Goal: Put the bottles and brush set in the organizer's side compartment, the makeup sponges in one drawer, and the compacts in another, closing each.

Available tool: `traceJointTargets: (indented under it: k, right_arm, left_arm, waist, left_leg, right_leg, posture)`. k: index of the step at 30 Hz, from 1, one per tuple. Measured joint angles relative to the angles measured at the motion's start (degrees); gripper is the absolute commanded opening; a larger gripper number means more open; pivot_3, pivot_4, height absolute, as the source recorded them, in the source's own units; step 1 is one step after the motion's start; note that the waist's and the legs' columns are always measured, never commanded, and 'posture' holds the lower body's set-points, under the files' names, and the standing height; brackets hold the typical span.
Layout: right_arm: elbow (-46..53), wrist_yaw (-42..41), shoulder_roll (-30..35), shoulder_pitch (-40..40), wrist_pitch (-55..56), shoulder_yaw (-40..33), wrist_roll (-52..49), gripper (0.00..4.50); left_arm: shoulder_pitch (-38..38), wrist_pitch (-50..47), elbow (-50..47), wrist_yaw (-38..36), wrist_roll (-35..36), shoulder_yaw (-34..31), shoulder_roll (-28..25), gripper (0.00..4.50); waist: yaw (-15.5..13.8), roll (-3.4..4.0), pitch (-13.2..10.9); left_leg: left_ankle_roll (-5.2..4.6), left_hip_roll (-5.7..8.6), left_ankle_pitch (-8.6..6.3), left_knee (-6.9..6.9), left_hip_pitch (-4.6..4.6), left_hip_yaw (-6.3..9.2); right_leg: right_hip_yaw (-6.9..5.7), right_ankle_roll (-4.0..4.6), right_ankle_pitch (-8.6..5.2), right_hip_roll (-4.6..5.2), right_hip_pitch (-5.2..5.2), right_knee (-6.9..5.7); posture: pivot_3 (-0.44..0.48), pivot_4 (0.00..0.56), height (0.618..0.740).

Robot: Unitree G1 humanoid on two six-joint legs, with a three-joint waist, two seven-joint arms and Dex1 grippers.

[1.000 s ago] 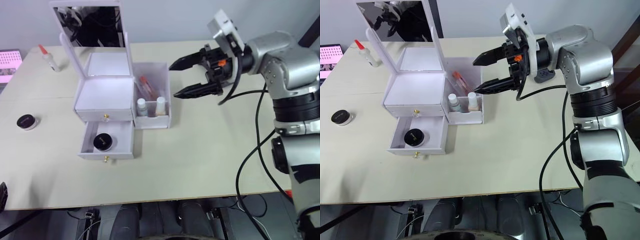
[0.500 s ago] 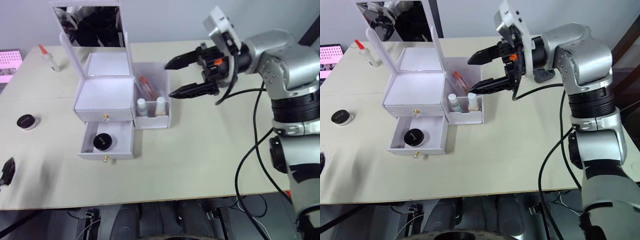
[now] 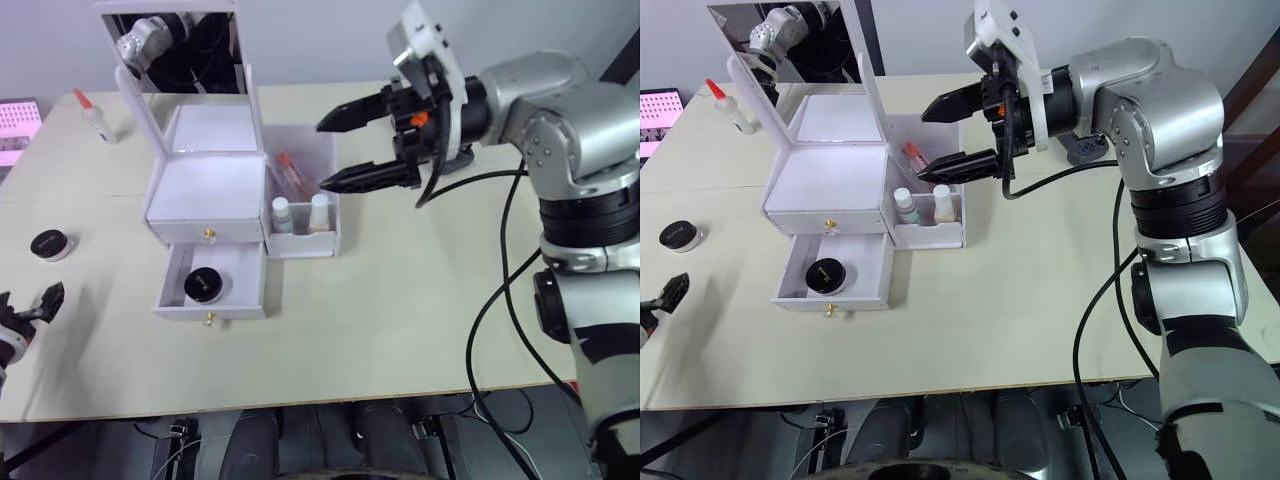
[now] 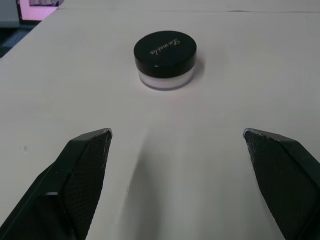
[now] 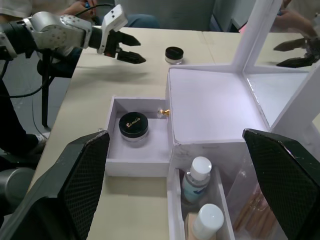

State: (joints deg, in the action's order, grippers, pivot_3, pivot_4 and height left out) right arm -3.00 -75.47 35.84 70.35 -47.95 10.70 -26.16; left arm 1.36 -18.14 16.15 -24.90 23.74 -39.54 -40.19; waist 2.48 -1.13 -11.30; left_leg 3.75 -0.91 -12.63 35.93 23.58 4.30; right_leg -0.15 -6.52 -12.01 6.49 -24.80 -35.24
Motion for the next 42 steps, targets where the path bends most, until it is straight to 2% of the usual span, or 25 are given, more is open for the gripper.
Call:
traceJointTargets:
  k: [6,10,20,27,35,38,40,42]
  right_arm:
    - [0.1,0.2,0.2,0.0,-0.1,0.0,0.0,4.50]
    - [0.1,0.4,0.1,0.0,0.2,0.0,0.0,4.50]
    - [0.2,0.8,0.7,0.5,0.2,0.0,0.0,4.50]
    - [0.4,1.1,1.3,0.8,-0.3,0.0,0.1,4.50]
    - [0.5,1.5,1.6,2.4,-1.2,-0.1,0.0,4.50]
    - [0.6,1.8,1.7,2.4,-1.7,-0.1,0.0,4.50]
    - [0.6,2.0,1.9,2.4,-1.8,-0.1,0.0,4.50]
    - [0.7,2.1,1.9,2.4,-1.8,-0.1,0.0,4.50]
  left_arm:
    - [-10.7,1.9,14.5,0.9,-1.0,1.0,-2.5,4.43]
    - [-18.0,7.0,24.6,-1.1,-2.8,4.0,-4.0,4.43]
    - [-31.0,15.6,46.0,-0.8,-5.5,7.3,-5.6,4.43]
    - [-36.1,19.3,53.4,1.3,-7.1,8.0,-6.0,4.43]
    - [-39.7,21.5,57.4,3.6,-8.6,9.6,-6.0,4.43]
    - [-40.1,22.2,58.0,4.0,-9.3,9.6,-6.0,3.67]
    - [-40.4,22.4,58.2,4.1,-9.4,9.6,-6.0,2.71]
    - [-40.5,22.5,58.2,4.1,-9.5,9.6,-6.1,2.63]
  waist:
    - [0.0,0.00,0.0]
    - [0.0,-0.01,0.0]
    - [0.0,-0.02,0.0]
    - [-0.1,-0.03,0.0]
    - [-0.1,-0.03,0.0]
    - [-0.1,-0.03,0.0]
    - [-0.1,-0.03,0.0]
    - [-0.1,-0.03,0.0]
  left_leg:
    - [-0.01,0.00,0.01,-0.04,-0.01,0.01]
    - [0.01,0.00,0.01,0.01,-0.02,0.00]
    - [0.01,0.00,0.02,-0.01,-0.02,0.01]
    - [0.01,0.00,0.02,-0.02,-0.02,0.01]
    - [0.02,0.00,0.02,-0.01,-0.02,0.01]
    - [0.02,0.00,0.02,-0.02,-0.02,0.01]
    - [0.02,0.00,0.02,-0.02,-0.02,0.01]
    - [0.02,0.00,0.02,-0.02,-0.02,0.01]
  right_leg:
    - [0.00,-0.19,0.10,-0.03,-0.05,-0.12]
    - [0.00,-0.23,0.12,-0.03,0.01,-0.10]
    - [-0.01,-0.30,0.13,-0.03,-0.02,-0.18]
    - [-0.01,-0.32,0.13,-0.03,-0.02,-0.19]
    - [-0.01,-0.33,0.13,-0.03,-0.02,-0.20]
    - [-0.01,-0.34,0.13,-0.03,-0.02,-0.20]
    - [-0.01,-0.35,0.13,-0.03,-0.02,-0.20]
    - [-0.01,-0.35,0.13,-0.03,-0.02,-0.20]
  posture:
    - [0.000,0.150,0.740]
    - [0.000,0.150,0.740]
    - [0.000,0.150,0.740]
    - [0.000,0.150,0.740]
    - [0.000,0.150,0.740]
    - [0.000,0.150,0.740]
    - [0.000,0.150,0.740]
    - [0.000,0.150,0.740]
